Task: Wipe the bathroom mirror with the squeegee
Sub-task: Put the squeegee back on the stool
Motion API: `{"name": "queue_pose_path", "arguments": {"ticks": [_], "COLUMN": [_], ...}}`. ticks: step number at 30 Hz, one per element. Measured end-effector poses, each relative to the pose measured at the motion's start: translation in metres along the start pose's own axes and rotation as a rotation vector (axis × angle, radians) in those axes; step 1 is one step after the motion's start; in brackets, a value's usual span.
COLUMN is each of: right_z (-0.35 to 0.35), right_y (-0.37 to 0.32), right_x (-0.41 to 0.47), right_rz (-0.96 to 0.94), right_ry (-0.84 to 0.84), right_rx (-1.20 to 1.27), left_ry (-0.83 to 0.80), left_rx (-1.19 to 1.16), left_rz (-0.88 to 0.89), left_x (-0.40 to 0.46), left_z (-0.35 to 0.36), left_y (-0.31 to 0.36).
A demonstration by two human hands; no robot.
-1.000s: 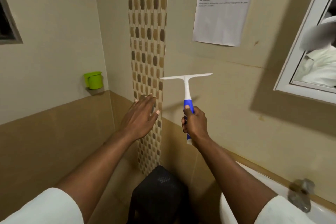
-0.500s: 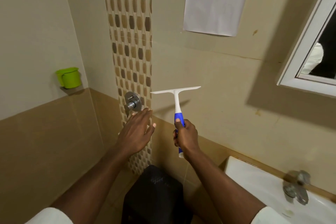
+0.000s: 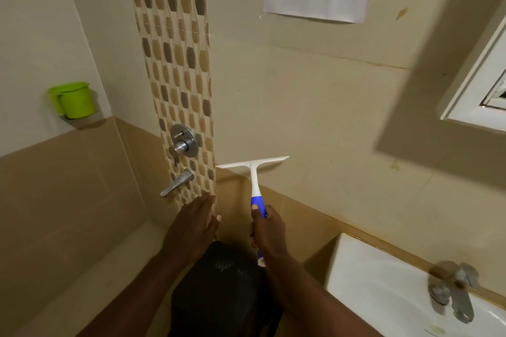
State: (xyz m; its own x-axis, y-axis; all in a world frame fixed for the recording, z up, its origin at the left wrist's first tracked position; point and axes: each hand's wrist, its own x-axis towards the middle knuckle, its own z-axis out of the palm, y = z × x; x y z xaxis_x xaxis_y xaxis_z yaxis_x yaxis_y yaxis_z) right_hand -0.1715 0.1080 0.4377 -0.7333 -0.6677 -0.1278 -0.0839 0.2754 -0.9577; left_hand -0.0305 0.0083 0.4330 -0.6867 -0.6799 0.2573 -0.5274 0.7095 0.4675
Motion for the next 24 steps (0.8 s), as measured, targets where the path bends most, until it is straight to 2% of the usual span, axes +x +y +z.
{"name": "queue_pose_path", "arguments": {"ticks": [9, 17, 24], "right_z": [0.029, 0.082, 0.113], "right_y": [0.087, 0.18, 0.245], "right_x": [0.026, 0.045, 0.054], "right_rz": [0.22, 0.457, 0.538], "right_ry": [-0.093, -0.099, -0.046], "right_rx": [-0.067, -0.176, -0.222], "left_ry": [-0.102, -0.222, -0.289], "left_rx": [0.043, 0.066, 0.054], "left_rz": [-0.14, -0.294, -0.361], "left_x": [-0.025, -0.066, -0.087], "left_z": [0.079, 0.136, 0.178], "left_y": [-0.043, -0.089, -0.117]}}
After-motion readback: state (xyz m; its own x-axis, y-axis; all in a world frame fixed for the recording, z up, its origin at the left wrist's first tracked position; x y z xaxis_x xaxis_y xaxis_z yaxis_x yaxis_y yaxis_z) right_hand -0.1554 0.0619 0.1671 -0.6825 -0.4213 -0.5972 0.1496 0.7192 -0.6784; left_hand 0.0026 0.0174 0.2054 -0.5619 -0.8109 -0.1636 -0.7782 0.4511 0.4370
